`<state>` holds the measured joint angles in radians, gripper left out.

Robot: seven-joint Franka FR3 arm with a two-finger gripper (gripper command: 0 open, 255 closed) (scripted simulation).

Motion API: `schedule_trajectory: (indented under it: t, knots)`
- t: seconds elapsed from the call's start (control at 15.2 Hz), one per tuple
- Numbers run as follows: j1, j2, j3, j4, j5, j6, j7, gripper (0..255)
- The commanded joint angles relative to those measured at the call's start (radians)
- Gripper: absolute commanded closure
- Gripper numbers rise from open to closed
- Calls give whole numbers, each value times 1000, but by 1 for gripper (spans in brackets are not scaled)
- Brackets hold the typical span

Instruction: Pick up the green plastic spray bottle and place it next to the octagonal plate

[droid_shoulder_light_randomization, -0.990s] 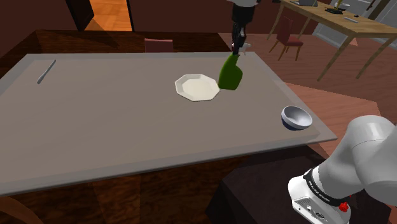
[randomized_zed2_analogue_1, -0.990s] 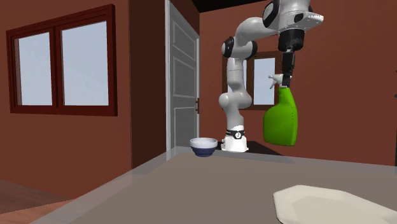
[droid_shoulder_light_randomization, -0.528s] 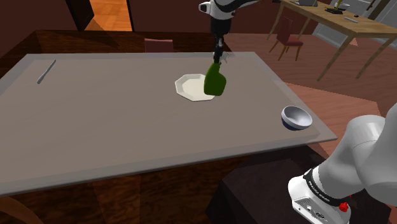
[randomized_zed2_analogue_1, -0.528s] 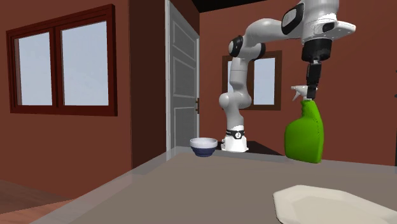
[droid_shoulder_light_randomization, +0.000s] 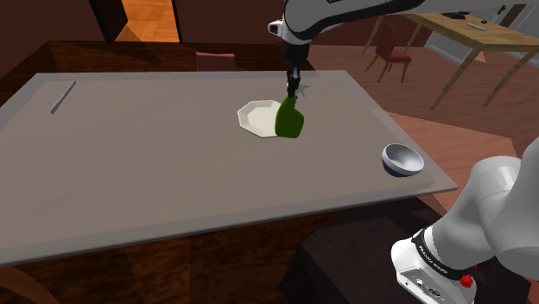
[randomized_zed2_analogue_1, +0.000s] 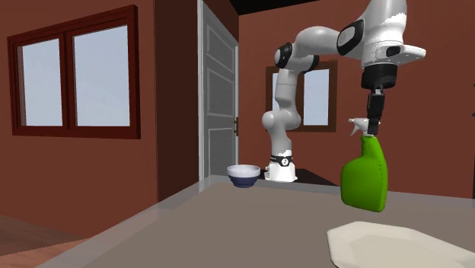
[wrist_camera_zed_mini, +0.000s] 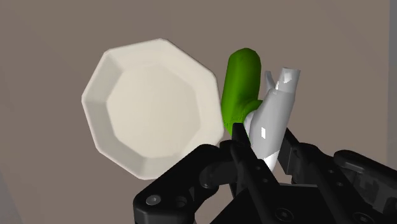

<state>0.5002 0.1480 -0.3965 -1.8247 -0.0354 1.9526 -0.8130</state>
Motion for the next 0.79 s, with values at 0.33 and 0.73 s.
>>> schedule_trajectory:
  t: [0.33,0.73]
  knots:
    - [-1,15,1,-47,5,61,0,255]
    - [-1,15,1,-47,5,61,0,0]
